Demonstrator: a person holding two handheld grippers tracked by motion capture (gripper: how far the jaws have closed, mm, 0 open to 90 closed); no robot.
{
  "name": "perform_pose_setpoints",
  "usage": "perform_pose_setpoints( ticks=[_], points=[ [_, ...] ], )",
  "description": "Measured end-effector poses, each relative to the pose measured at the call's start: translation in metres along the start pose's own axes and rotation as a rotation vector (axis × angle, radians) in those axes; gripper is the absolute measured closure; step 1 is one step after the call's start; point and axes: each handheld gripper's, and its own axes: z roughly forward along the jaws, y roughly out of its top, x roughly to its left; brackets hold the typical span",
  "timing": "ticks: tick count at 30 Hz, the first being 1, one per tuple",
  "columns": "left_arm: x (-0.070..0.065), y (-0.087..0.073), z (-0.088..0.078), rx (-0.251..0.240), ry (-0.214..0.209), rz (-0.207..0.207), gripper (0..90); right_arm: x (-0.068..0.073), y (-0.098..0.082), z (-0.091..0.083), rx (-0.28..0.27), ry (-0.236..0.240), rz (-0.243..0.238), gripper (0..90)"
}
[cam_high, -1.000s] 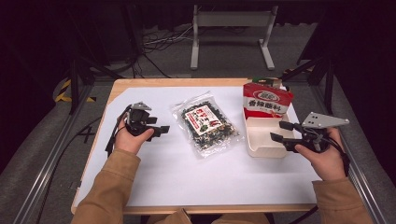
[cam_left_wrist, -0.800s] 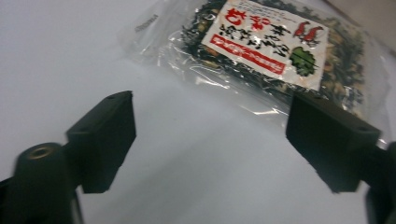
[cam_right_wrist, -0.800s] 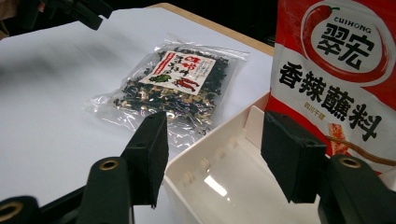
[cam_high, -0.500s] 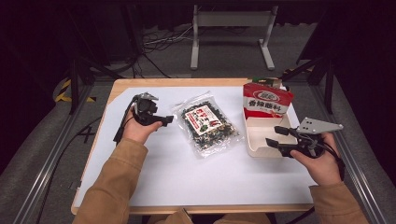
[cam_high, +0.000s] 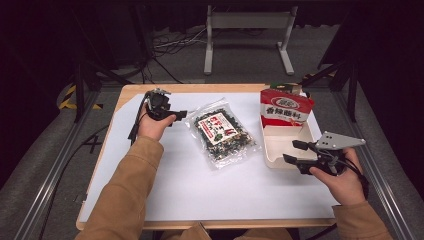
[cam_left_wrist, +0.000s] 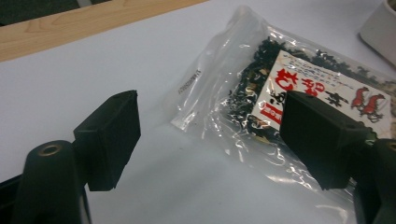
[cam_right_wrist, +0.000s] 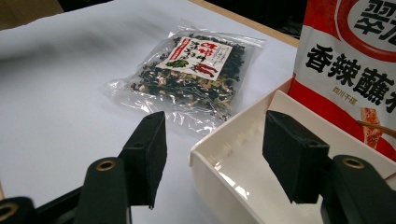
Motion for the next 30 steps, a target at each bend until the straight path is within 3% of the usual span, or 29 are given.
perform_pose_setpoints(
  ticks=[7, 13, 23, 30],
  points=[
    [0.001, 0.003, 0.015, -0.011, -0.001, 0.022, 23.8, 0.004, -0.003, -0.001, -0.004, -0.003, 0.003, 38.0],
    [-0.002, -0.001, 0.028, 0.022, -0.038, 0.036, 20.9, 0.008, -0.004, -0.001, -0.011, 0.005, -0.002, 37.9],
    [0.006, -0.007, 0.046, 0.046, -0.058, -0.024, 21.1, 0.015, -0.002, 0.001, -0.017, 0.029, -0.033, 37.3],
    [0.007, -0.01, 0.059, 0.052, -0.051, -0.035, 20.5, 0.017, -0.002, 0.002, -0.015, 0.037, -0.039, 36.5]
  ],
)
